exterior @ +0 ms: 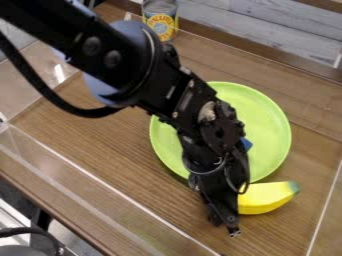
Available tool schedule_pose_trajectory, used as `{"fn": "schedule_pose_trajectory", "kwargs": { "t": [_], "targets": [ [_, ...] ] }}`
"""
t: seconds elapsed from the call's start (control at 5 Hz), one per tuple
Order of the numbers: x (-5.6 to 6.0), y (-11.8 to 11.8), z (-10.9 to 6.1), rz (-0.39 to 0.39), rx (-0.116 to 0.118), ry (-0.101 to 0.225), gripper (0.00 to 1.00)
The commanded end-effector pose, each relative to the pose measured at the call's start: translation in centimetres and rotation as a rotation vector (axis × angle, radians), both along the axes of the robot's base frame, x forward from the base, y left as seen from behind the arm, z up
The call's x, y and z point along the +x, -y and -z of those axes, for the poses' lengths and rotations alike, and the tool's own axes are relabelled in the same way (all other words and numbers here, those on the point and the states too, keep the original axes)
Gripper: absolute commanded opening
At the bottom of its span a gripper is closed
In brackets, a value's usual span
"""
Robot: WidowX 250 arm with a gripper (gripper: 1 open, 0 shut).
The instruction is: Put the banana in the green plate
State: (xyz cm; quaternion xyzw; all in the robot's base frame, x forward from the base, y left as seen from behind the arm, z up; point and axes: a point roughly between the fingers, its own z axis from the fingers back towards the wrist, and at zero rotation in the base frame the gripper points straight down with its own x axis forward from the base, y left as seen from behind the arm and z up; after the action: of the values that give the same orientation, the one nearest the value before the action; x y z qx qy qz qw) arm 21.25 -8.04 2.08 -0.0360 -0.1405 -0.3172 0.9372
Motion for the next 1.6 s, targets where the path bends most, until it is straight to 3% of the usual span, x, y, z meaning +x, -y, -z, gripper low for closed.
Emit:
{"fn": "schedule_pose_trajectory", "kwargs": {
  "t": [0.0,1.4],
  "targets": [
    [0.9,-0.1,-0.3,-0.012,-0.007,0.025,0.0],
    [4.1,-0.5,-1.9,-0.046,-0.006,0.11,0.0]
  ]
}}
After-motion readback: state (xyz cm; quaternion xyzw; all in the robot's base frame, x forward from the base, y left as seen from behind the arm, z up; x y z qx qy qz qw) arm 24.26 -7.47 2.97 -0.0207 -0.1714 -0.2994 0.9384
